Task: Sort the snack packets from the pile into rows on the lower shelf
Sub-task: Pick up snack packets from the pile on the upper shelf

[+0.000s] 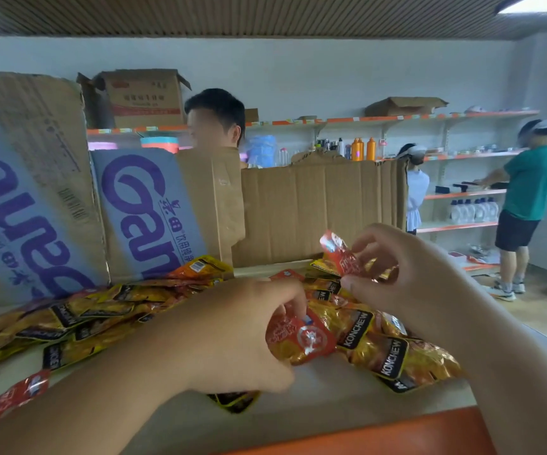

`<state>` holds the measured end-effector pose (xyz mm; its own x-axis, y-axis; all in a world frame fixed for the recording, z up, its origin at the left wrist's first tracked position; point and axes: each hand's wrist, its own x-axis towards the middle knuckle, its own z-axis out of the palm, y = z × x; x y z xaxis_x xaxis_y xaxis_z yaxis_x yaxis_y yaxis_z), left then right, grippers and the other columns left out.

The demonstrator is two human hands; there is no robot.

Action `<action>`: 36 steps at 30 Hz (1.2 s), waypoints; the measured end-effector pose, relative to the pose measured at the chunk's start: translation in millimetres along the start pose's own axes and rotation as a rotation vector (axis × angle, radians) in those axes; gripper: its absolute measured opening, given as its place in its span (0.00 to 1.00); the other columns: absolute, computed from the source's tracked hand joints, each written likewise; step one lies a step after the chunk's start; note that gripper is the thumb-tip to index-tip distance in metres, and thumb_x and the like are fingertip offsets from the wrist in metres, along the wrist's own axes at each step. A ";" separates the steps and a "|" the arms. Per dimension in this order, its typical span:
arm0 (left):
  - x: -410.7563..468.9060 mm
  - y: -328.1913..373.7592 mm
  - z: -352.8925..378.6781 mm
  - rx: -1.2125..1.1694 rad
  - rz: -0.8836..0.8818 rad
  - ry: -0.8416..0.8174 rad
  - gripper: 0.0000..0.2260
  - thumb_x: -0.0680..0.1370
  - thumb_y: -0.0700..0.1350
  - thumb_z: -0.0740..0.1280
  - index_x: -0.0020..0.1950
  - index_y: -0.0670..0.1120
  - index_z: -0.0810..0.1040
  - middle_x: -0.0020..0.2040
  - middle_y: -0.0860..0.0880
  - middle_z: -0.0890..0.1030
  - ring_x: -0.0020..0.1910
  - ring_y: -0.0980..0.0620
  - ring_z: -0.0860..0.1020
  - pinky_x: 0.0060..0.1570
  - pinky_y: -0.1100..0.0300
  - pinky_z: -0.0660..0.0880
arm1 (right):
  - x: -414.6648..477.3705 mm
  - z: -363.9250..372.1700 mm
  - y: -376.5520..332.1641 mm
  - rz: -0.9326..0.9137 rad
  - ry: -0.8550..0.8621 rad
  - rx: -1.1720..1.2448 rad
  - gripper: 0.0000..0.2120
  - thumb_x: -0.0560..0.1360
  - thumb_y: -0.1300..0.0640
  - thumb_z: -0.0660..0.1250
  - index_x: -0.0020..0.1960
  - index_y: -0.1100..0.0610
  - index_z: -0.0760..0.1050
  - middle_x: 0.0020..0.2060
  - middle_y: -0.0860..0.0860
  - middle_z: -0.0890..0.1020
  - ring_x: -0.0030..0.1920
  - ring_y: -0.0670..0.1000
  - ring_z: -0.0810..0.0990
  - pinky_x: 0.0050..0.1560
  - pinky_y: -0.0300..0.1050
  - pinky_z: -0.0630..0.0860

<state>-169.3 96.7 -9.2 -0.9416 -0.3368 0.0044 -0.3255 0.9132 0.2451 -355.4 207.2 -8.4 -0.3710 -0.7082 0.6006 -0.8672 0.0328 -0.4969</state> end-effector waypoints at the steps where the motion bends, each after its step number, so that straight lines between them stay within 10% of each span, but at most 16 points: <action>1: -14.0 -22.4 -24.5 -0.014 0.049 0.076 0.19 0.69 0.55 0.76 0.54 0.66 0.72 0.52 0.62 0.75 0.46 0.63 0.76 0.38 0.71 0.73 | 0.9 0.2 0.0 -0.010 0.035 0.016 0.21 0.62 0.28 0.66 0.51 0.33 0.73 0.50 0.28 0.79 0.47 0.34 0.79 0.41 0.42 0.78; 15: -81.3 -28.5 -61.2 0.279 0.123 0.679 0.20 0.71 0.64 0.64 0.63 0.66 0.71 0.61 0.67 0.75 0.61 0.64 0.73 0.56 0.70 0.69 | -11.5 -8.9 -39.9 -0.225 0.353 0.087 0.15 0.70 0.35 0.71 0.40 0.46 0.74 0.46 0.38 0.82 0.45 0.41 0.82 0.43 0.46 0.79; 22: -173.7 -44.2 -60.1 0.259 0.073 0.868 0.20 0.71 0.60 0.69 0.63 0.63 0.74 0.67 0.65 0.74 0.67 0.62 0.73 0.66 0.66 0.67 | -33.6 12.6 -119.7 -0.414 0.281 0.152 0.07 0.71 0.43 0.68 0.37 0.44 0.75 0.46 0.42 0.82 0.46 0.44 0.81 0.44 0.29 0.71; 27: -261.7 -74.5 -62.5 0.233 -0.009 0.932 0.20 0.70 0.60 0.68 0.61 0.60 0.77 0.65 0.65 0.76 0.64 0.62 0.73 0.61 0.74 0.67 | -48.7 60.5 -192.0 -0.482 0.227 0.212 0.11 0.71 0.45 0.68 0.36 0.51 0.75 0.44 0.46 0.82 0.43 0.47 0.80 0.42 0.36 0.73; 36: -471.9 -155.9 -66.0 0.240 -0.272 1.007 0.20 0.70 0.61 0.69 0.61 0.60 0.77 0.64 0.66 0.77 0.63 0.61 0.76 0.55 0.61 0.80 | -76.8 195.6 -362.4 -0.575 0.050 0.391 0.13 0.70 0.41 0.68 0.38 0.49 0.72 0.42 0.45 0.81 0.43 0.49 0.80 0.42 0.52 0.78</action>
<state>331.5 98.1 14.5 -0.3655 -0.4701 0.8034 -0.6257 0.7631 0.1618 52.4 111.7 3.1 0.0882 -0.5035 0.8595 -0.7509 -0.6006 -0.2747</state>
